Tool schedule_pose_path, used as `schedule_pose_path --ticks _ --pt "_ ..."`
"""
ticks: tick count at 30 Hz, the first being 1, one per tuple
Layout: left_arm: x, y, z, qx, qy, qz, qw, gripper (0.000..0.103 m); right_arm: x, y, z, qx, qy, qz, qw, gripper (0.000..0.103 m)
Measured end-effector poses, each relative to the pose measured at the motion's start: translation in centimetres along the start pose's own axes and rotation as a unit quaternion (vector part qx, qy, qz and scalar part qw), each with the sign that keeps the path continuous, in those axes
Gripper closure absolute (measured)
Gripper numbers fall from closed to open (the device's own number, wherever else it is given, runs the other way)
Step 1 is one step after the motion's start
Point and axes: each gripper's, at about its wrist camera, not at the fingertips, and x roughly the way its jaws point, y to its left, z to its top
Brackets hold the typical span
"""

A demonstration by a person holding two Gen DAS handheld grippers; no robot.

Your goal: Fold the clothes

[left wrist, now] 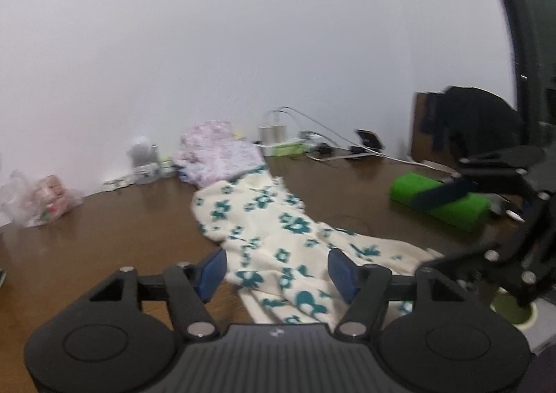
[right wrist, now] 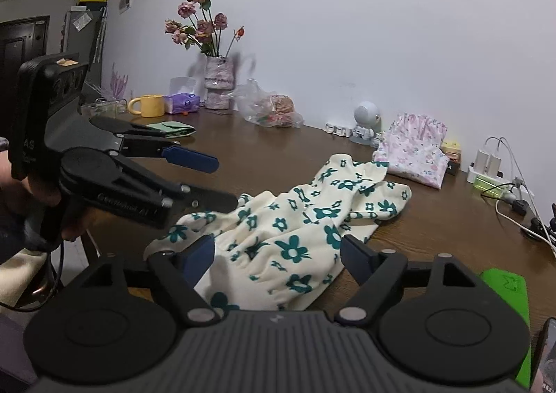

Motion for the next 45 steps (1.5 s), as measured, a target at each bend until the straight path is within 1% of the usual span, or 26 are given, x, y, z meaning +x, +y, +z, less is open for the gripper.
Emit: schedule_pose_path --ticks 3,4,5,7,10,12,13,14,16,18,19,21,23,24,25,28,30,34,36,38,39,40,41,42,44,45 --pt "-0.9 0.3 0.1 -0.026 -0.01 -0.019 0.9994 0.035 -0.6 0.2 -0.1 -0.008 -0.011 0.011 1.0 0.021" --pt "-1.3 0.2 0.0 -0.018 -0.018 -0.021 0.9995 0.032 -0.9 0.2 -0.1 -0.014 -0.016 0.02 1.0 0.019" --pt "-1.7 0.0 -0.1 0.002 -0.027 -0.024 0.9993 0.03 -1.2 0.2 -0.2 -0.02 -0.022 0.028 0.999 0.018" --pt "-2.7 -0.6 -0.4 0.053 -0.04 -0.032 0.9973 0.02 -2.0 0.1 -0.4 -0.034 -0.032 0.049 0.998 0.014" --pt "-4.0 -1.3 -0.7 0.124 -0.06 -0.059 0.9887 0.013 -2.5 0.0 -0.8 -0.048 -0.03 0.073 0.996 0.013" --pt "-4.3 -1.3 -0.8 0.143 -0.072 -0.077 0.9841 0.009 -2.3 0.0 -1.0 -0.053 -0.022 0.082 0.995 0.013" --pt "-4.2 -1.1 -0.7 0.141 -0.075 -0.084 0.9837 0.005 -2.1 0.0 -1.1 -0.056 -0.019 0.087 0.994 0.013" --pt "-3.9 -0.8 -0.6 0.13 -0.076 -0.092 0.9842 0.005 -1.7 0.1 -1.2 -0.06 -0.015 0.088 0.994 0.013" --pt "-3.5 0.1 -0.3 0.095 -0.089 -0.108 0.9856 0.005 -0.8 0.3 -1.5 -0.066 -0.002 0.087 0.994 0.013" --pt "-3.5 2.0 0.3 0.003 -0.125 -0.102 0.9868 0.005 -0.2 0.7 -1.8 -0.072 0.008 0.086 0.994 0.013" --pt "-3.6 3.1 0.5 -0.051 -0.145 -0.095 0.9835 0.005 0.1 0.8 -2.0 -0.074 0.013 0.085 0.993 0.013" --pt "-4.1 5.4 0.7 -0.149 -0.196 -0.072 0.9666 0.005 0.5 0.9 -2.2 -0.076 0.018 0.086 0.993 0.013" --pt "-4.6 7.2 0.8 -0.224 -0.243 -0.048 0.9425 0.003 0.5 0.9 -2.2 -0.073 0.017 0.085 0.994 0.013" --pt "-4.9 7.7 0.9 -0.24 -0.255 -0.035 0.9361 0.001 0.5 0.8 -2.3 -0.07 0.016 0.085 0.994 0.013" --pt "-5.0 7.8 1.0 -0.249 -0.261 -0.022 0.9326 0.0 0.5 0.7 -2.3 -0.067 0.015 0.083 0.994 0.013" --pt "-5.1 7.9 1.1 -0.27 -0.258 0.011 0.9276 0.0 0.5 0.6 -2.2 -0.063 0.015 0.081 0.995 0.013" --pt "-4.8 8.7 0.7 -0.311 -0.237 0.006 0.9201 0.0 0.6 0.6 -2.2 -0.064 0.015 0.082 0.994 0.012" --pt "-3.9 11.2 -0.6 -0.418 -0.196 -0.044 0.8862 0.0 0.7 0.7 -2.2 -0.067 0.018 0.082 0.994 0.01" --pt "-3.2 12.0 -1.0 -0.443 -0.159 -0.034 0.8815 0.0 0.7 0.7 -2.2 -0.067 0.018 0.08 0.994 0.01" --pt "-2.2 12.3 -1.0 -0.446 -0.103 0.008 0.8888 0.0 0.8 0.7 -2.2 -0.066 0.017 0.081 0.994 0.009" --pt "-1.8 12.5 -1.2 -0.456 -0.081 0.023 0.8858 0.0 0.8 0.7 -2.2 -0.065 0.017 0.08 0.995 0.009" --pt "-1.5 12.8 -1.6 -0.48 -0.067 0.03 0.8741 0.0 0.8 0.7 -2.2 -0.065 0.016 0.08 0.995 0.009" --pt "-1.2 13.3 -2.0 -0.516 -0.054 0.028 0.8543 0.0 0.9 0.7 -2.2 -0.064 0.016 0.081 0.995 0.009" --pt "-0.8 13.9 -2.8 -0.565 -0.033 0.02 0.8242 0.0 0.9 0.7 -2.3 -0.063 0.015 0.081 0.995 0.009" --pt "0.0 15.0 -4.1 -0.651 0.006 0.002 0.7589 0.0 0.9 0.7 -2.3 -0.062 0.015 0.082 0.995 0.009" --pt "0.5 15.3 -4.6 -0.674 0.013 -0.012 0.7384 0.0 0.9 0.6 -2.4 -0.061 0.015 0.082 0.995 0.009"
